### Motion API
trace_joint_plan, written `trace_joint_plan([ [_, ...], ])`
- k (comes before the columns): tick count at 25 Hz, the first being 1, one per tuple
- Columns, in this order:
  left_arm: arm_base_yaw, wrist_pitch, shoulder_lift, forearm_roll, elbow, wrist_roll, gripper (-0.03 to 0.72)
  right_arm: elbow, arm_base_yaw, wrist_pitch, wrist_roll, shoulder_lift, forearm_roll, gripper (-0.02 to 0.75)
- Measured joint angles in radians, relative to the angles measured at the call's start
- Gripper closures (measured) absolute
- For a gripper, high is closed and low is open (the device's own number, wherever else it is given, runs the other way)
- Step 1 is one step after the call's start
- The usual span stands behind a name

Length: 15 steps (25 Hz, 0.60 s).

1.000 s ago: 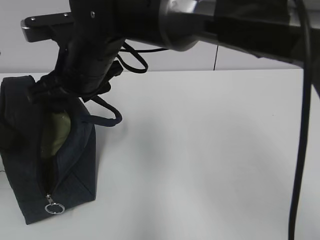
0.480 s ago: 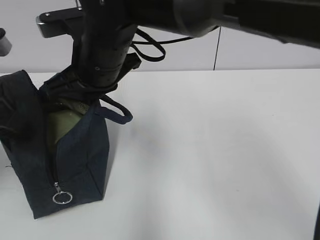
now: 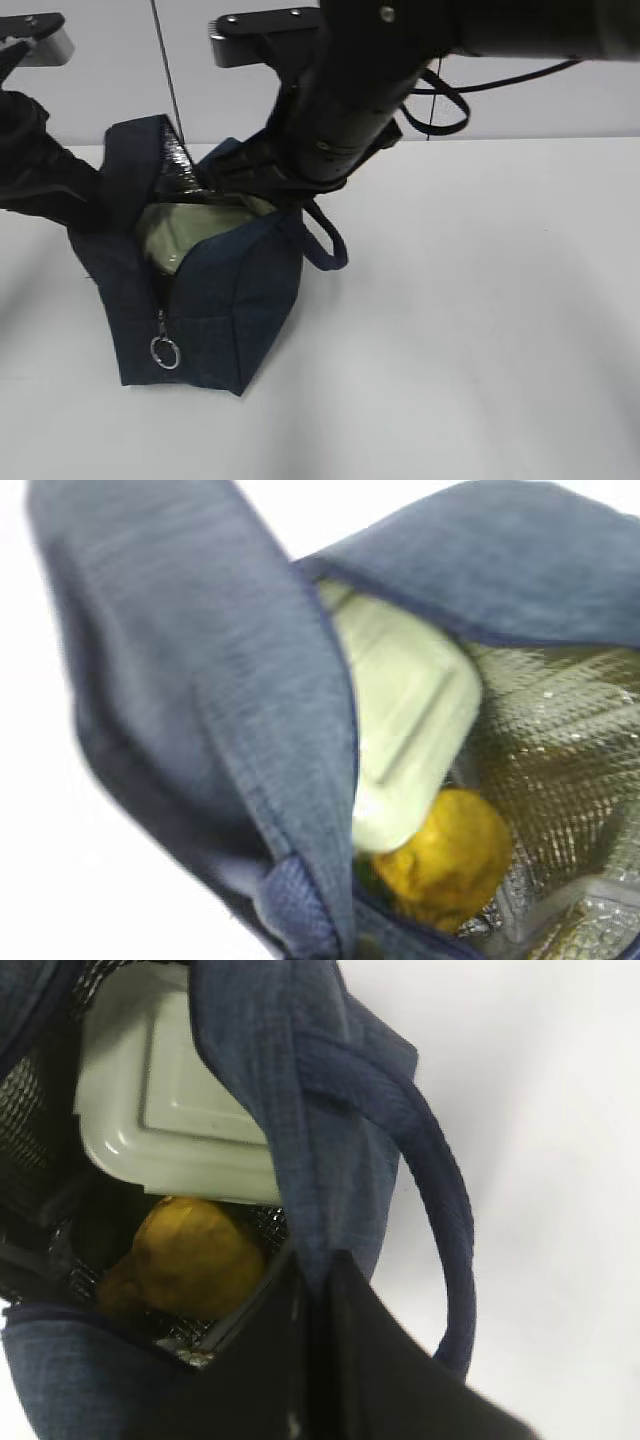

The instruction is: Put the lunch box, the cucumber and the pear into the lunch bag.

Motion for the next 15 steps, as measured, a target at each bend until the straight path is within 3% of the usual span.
trace_joint_plan([
  [8,-0.140,0.002,0.132,-0.001,-0.119,-0.033,0.687,0.251,-0.027,-0.099,0.025,-0.181,-0.002,0.734],
  [15,-0.171,-0.004,0.158,-0.001,-0.145,-0.054,0.687,0.332,-0.027,-0.144,0.039,-0.240,-0.002,0.734],
])
